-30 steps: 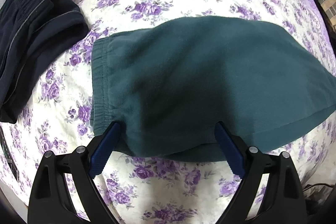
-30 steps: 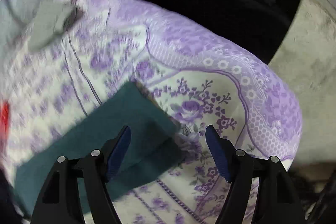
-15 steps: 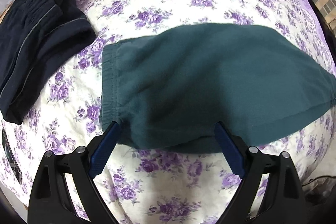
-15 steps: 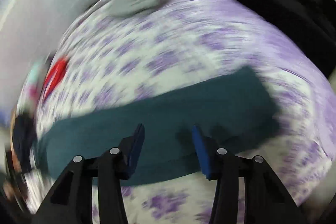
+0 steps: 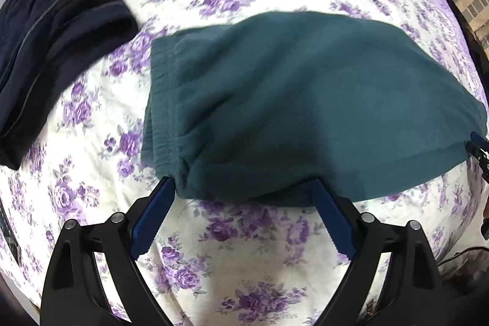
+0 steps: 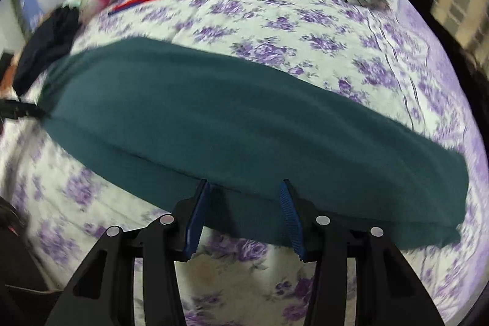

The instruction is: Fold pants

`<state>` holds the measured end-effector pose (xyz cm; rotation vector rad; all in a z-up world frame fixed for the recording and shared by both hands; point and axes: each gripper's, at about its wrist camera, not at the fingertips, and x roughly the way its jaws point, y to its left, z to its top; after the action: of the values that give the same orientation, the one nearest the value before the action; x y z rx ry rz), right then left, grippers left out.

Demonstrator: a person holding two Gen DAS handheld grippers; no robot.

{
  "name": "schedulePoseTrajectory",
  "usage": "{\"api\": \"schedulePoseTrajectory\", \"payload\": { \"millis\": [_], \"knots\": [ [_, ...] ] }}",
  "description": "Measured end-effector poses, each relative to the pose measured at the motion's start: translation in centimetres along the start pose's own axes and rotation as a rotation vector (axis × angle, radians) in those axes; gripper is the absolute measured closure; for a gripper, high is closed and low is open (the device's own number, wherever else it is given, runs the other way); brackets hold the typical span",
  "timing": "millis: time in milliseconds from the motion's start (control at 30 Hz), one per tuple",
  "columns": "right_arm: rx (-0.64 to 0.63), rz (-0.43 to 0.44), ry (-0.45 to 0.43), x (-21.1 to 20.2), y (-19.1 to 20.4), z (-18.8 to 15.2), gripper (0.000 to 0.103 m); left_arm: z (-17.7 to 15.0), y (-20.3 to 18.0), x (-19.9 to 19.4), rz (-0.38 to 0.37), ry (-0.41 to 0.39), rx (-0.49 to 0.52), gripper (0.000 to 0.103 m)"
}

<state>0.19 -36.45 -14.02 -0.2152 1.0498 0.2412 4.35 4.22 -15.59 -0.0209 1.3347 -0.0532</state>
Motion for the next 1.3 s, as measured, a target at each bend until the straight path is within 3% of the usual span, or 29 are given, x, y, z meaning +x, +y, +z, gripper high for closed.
{"api": "schedulePoseTrajectory", "payload": {
  "millis": [267,333,400,500,700,867,967,1000,1067,1100,1300],
  "knots": [
    [-0.087,-0.067,-0.005,0.3,0.6,0.1,0.058,-0.3,2.0,1.2,-0.014,0.044,-0.076,0.015],
    [-0.122,-0.087,0.006,0.7,1.2,0.3,0.065,-0.3,2.0,1.2,-0.009,0.044,-0.072,0.015],
    [-0.101,-0.053,0.014,0.8,1.1,0.6,0.091,-0.5,2.1,1.1,-0.007,0.045,-0.069,0.015],
    [-0.058,-0.015,-0.003,-0.2,0.8,0.8,0.098,-0.6,2.1,1.1,-0.009,0.045,-0.074,0.015],
    [0.007,0.084,-0.005,-2.8,-0.5,-0.8,0.103,0.1,2.3,1.4,-0.005,0.054,-0.074,0.015],
    [-0.001,0.059,0.060,-1.8,-0.5,-3.1,0.103,0.5,3.1,1.5,-0.014,0.062,-0.083,0.015],
    [0.067,0.123,-0.010,-2.7,-0.5,-2.5,0.100,0.5,3.5,1.4,-0.013,0.067,-0.085,0.015],
    [0.070,0.126,-0.036,-3.0,-0.1,-2.0,0.094,0.6,3.5,1.2,-0.011,0.062,-0.082,0.015],
    [0.015,0.086,-0.053,-3.0,1.0,-1.1,0.076,0.7,3.5,0.9,-0.011,0.052,-0.076,0.015],
    [-0.022,0.069,-0.050,-2.8,1.6,-0.8,0.072,0.8,3.3,0.8,-0.015,0.048,-0.069,0.015],
    [-0.215,-0.017,0.004,-0.6,4.1,0.5,0.074,0.5,2.7,0.2,-0.027,0.038,-0.060,0.015]
  ]
}}
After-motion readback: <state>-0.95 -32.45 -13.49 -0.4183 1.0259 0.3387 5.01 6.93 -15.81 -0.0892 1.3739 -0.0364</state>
